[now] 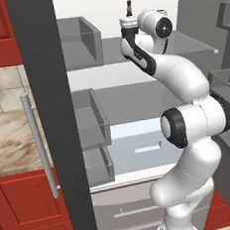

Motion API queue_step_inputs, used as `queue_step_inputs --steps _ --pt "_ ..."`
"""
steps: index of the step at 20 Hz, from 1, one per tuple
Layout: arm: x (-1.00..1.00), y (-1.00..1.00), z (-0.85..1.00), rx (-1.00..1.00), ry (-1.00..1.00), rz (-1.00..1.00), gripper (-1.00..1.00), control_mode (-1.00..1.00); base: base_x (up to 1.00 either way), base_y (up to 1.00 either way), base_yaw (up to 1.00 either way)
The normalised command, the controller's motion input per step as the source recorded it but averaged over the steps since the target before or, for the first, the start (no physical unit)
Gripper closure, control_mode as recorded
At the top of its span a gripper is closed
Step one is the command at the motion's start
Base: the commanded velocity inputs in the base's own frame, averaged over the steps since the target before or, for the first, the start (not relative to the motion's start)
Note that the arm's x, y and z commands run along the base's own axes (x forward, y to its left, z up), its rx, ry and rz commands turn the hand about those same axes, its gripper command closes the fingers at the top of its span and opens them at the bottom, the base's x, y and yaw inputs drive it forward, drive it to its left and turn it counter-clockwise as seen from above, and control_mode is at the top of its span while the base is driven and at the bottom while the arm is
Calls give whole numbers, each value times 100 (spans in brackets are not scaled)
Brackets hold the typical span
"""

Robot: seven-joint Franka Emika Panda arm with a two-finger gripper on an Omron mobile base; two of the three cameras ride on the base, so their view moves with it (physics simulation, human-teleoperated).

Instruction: Place the liquors on the top shelf of the fridge to keep them out of children's reach, and place the sweet potato on lower shelves for easy access.

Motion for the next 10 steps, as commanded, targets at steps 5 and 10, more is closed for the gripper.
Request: queue_step_inputs --steps 5,10 --pt "-85 0 0 -9 24 0 -100 -100 0 0 0" --pt "-100 21 -25 -3 2 0 -100 -100 0 0 0"
